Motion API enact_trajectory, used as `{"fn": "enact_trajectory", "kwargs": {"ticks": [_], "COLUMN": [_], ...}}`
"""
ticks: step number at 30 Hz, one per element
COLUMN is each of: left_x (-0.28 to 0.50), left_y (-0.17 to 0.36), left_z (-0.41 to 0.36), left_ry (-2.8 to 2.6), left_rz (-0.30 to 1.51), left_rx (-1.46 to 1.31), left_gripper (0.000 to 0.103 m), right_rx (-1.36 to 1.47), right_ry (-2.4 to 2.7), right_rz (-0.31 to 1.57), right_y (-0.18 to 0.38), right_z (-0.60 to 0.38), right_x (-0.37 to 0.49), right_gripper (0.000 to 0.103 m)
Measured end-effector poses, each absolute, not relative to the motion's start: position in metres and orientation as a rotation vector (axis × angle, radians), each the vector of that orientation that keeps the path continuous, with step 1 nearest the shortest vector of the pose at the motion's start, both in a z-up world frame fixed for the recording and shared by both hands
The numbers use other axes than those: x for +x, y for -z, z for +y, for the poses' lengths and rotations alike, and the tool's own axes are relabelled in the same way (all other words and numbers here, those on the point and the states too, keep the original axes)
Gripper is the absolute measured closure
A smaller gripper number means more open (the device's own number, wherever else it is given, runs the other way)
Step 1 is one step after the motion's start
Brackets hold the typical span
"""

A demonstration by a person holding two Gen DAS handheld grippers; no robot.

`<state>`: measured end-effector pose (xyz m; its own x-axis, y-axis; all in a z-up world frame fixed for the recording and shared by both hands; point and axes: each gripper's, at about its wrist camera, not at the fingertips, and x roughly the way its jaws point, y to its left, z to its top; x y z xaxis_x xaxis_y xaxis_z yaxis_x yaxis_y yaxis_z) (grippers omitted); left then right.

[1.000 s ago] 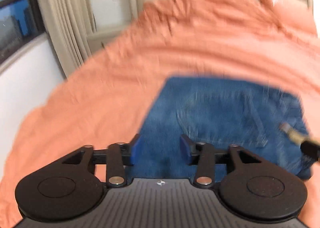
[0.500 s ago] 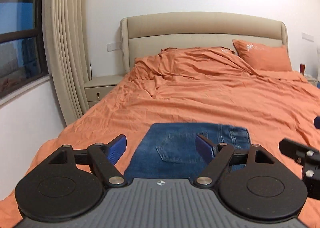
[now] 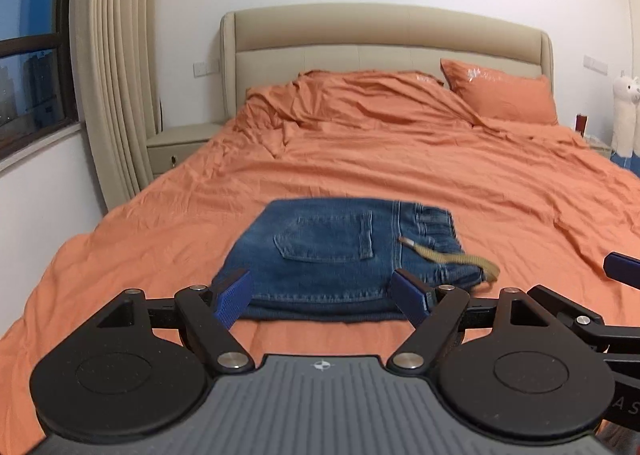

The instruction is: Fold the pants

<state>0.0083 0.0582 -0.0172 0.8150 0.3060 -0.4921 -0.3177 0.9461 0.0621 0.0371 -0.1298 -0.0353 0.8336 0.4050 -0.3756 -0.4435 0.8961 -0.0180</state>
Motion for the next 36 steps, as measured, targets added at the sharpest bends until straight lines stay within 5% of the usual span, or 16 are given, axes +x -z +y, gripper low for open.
{"fn": "enact_trajectory", "kwargs": {"ticks": [36], "left_x": [0.023], "left_y": [0.049], "left_z": [0.034], "left_ry": [-0.371], "left_rz": [0.671], "left_rx": [0.061], "left_gripper": [0.011], "right_rx": [-0.089], "right_ry": [-0.506], "right_rz": [0.485], "right_y": [0.075], "right_z": [-0.149], "right_x": [0.062], "right_gripper": [0.021]}}
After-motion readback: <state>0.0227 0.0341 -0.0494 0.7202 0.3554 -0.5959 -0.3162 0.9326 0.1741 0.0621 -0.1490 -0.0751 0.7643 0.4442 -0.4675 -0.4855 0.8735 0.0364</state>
